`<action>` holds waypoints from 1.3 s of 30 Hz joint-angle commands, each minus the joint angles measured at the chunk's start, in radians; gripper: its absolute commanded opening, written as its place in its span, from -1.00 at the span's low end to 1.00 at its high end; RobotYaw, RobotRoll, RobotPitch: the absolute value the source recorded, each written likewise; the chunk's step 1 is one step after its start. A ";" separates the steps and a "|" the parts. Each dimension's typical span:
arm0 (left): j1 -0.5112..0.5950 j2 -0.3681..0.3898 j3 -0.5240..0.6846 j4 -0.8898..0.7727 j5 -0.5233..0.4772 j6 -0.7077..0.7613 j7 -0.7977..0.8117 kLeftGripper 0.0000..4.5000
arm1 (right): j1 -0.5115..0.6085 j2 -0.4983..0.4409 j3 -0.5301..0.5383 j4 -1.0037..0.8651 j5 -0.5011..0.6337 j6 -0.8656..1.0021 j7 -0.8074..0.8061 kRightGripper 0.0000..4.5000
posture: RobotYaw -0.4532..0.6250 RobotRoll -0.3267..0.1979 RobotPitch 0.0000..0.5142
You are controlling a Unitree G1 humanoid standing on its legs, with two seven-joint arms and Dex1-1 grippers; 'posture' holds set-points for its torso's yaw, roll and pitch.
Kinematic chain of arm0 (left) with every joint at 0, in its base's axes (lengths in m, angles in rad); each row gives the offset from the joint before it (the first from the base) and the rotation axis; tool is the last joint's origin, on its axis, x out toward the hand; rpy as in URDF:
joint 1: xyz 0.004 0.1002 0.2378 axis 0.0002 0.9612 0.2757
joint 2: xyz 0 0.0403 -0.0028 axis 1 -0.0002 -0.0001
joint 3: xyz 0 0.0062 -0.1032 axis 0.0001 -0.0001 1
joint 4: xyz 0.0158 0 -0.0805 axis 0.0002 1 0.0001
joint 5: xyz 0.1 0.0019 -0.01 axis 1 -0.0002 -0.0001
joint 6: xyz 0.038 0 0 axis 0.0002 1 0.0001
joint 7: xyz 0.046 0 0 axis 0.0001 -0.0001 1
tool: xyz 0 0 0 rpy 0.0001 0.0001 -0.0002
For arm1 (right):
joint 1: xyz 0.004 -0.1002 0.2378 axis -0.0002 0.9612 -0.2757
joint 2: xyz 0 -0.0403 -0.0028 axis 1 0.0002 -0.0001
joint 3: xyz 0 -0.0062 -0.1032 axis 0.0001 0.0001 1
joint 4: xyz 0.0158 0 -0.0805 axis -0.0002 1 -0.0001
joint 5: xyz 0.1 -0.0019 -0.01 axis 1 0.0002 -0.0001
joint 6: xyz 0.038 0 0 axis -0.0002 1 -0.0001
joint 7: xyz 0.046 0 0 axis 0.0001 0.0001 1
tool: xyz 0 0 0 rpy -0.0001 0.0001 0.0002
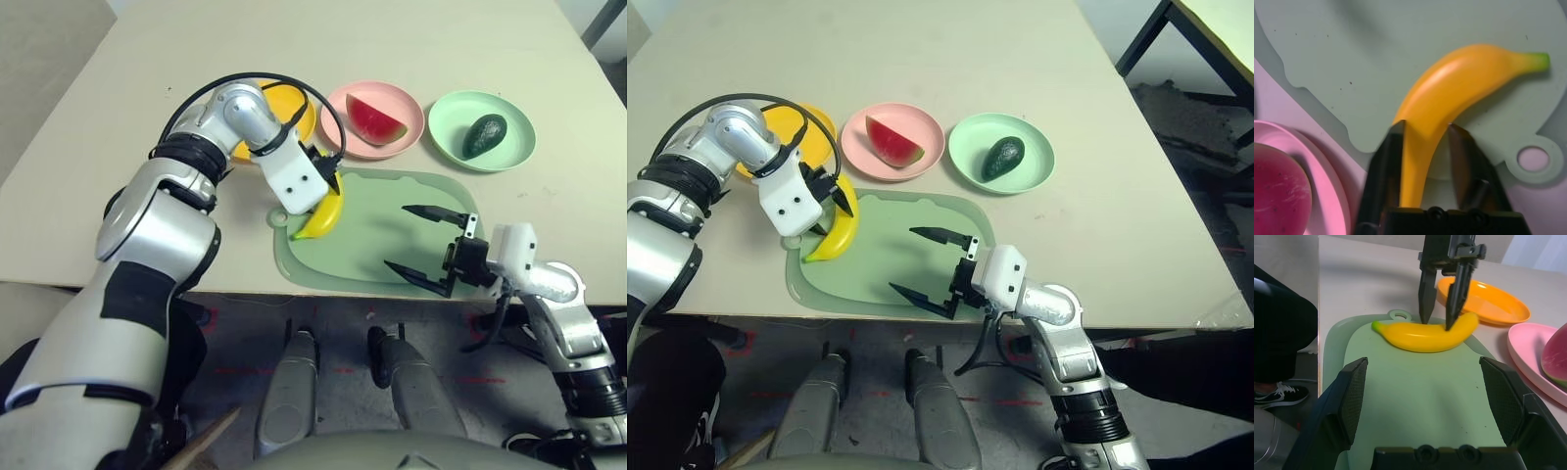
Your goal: Place the fruits into color-matched plates.
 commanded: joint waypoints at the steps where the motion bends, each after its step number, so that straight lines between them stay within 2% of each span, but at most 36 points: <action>1: 0.028 0.011 -0.048 0.025 0.025 0.005 -0.016 -0.79 | 0.003 -0.011 0.011 -0.011 0.008 0.009 0.002 1.00 | -0.24 0.25 0.09; 2: 0.029 0.014 -0.053 0.026 0.023 0.006 -0.016 -0.95 | 0.002 -0.011 0.011 -0.010 0.008 0.010 0.003 1.00 | -0.24 0.25 0.09; 3: 0.030 0.016 -0.058 0.026 0.020 0.009 -0.016 -0.99 | 0.001 -0.011 0.012 -0.009 0.008 0.010 0.003 1.00 | -0.24 0.25 0.09; 12: 0.027 0.031 -0.086 0.017 -0.021 0.014 -0.016 -0.99 | 0.007 -0.018 0.022 -0.007 0.000 0.005 0.013 1.00 | -0.24 0.25 0.08; 17: 0.000 0.044 -0.113 -0.013 -0.087 0.037 -0.016 -0.99 | 0.003 -0.020 0.023 -0.001 0.002 0.004 0.013 1.00 | -0.24 0.25 0.07; 20: -0.015 0.067 -0.158 -0.056 -0.151 0.062 -0.016 -0.76 | -0.002 -0.020 0.024 0.002 0.002 0.004 0.014 1.00 | -0.23 0.25 0.07; 27: -0.044 0.113 -0.263 -0.145 -0.280 0.118 -0.016 0.32 | -0.009 -0.016 0.027 0.012 0.009 0.007 0.019 1.00 | -0.22 0.25 0.06; 31: -0.040 0.084 -0.252 -0.114 -0.254 0.107 -0.016 0.92 | -0.001 -0.018 0.034 -0.010 0.019 0.057 0.005 1.00 | -0.23 0.25 0.06; 32: -0.038 0.075 -0.243 -0.104 -0.243 0.105 -0.016 0.99 | 0.003 -0.021 0.034 -0.018 0.017 0.072 -0.003 1.00 | -0.23 0.25 0.06; 39: -0.022 0.012 -0.147 -0.041 -0.141 0.100 -0.016 0.99 | 0.057 -0.056 0.023 -0.112 0.019 0.214 -0.075 1.00 | -0.26 0.25 0.07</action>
